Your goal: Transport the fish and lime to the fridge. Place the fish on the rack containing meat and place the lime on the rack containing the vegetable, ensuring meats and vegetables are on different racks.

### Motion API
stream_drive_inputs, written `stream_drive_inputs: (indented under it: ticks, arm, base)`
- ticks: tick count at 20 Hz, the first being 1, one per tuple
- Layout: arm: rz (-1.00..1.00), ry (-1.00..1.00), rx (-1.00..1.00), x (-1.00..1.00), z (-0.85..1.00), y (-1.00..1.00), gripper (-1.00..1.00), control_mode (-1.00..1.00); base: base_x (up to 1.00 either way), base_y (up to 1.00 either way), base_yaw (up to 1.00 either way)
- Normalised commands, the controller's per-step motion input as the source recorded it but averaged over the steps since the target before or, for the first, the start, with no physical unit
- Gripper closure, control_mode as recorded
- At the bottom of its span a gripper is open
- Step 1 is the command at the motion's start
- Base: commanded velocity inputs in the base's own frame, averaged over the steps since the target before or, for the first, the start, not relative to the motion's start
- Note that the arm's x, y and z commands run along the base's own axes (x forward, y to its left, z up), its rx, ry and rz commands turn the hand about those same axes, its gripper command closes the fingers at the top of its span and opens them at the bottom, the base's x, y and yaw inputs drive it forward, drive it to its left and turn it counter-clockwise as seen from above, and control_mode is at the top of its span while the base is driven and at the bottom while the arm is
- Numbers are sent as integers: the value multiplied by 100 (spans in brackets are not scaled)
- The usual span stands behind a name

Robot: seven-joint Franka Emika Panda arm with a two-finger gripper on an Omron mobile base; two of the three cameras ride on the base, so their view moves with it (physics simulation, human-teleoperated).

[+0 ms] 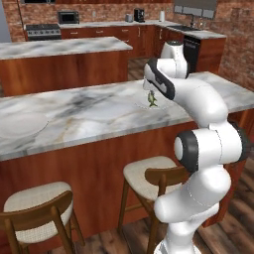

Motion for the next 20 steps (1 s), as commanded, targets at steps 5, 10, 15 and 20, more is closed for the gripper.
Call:
stream_drive_inputs:
  ticks: [5,10,15,20]
  arm:
    - [-10,6,-2,33,-20,3,-100,-100]
    - [-9,7,0,35,-24,3,-100,-100]
    - [-6,7,0,27,-24,0,-100,-100]
    - [-4,7,0,30,-27,0,-100,-100]
  base:
    - [0,0,0]
    - [0,0,0]
    - [0,0,0]
    - [0,0,0]
